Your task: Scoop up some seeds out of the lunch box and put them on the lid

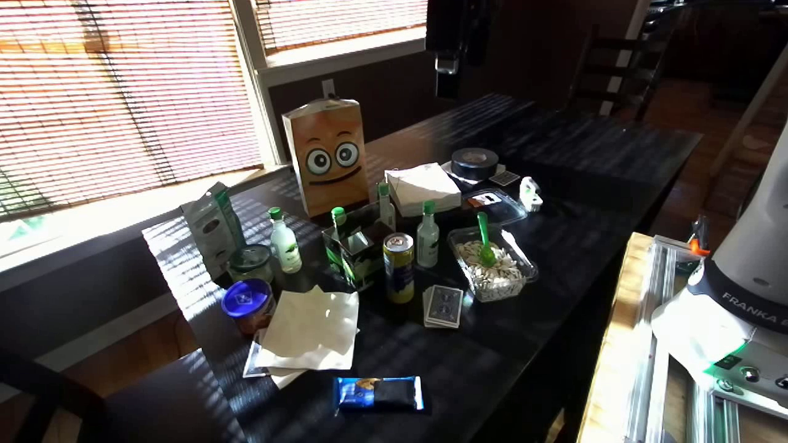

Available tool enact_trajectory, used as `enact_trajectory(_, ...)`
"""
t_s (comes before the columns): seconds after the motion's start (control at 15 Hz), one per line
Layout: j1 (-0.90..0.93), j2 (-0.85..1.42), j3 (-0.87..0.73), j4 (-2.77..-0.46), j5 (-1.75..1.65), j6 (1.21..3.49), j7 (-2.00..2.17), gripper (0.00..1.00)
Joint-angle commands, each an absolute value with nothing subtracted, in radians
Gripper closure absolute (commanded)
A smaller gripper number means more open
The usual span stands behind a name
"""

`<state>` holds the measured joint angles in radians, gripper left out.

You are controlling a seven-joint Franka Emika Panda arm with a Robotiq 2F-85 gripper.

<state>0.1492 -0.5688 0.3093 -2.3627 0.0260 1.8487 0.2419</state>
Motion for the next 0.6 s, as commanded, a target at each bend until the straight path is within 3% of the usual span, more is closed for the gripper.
enact_trajectory(0.0,0.139,-0.589,0.206,-2.443,0.028,1.950,0.167,0.00)
enact_trajectory(0.53,0.033,-0.621,-0.076,-2.680,0.099,2.097,0.001,0.00)
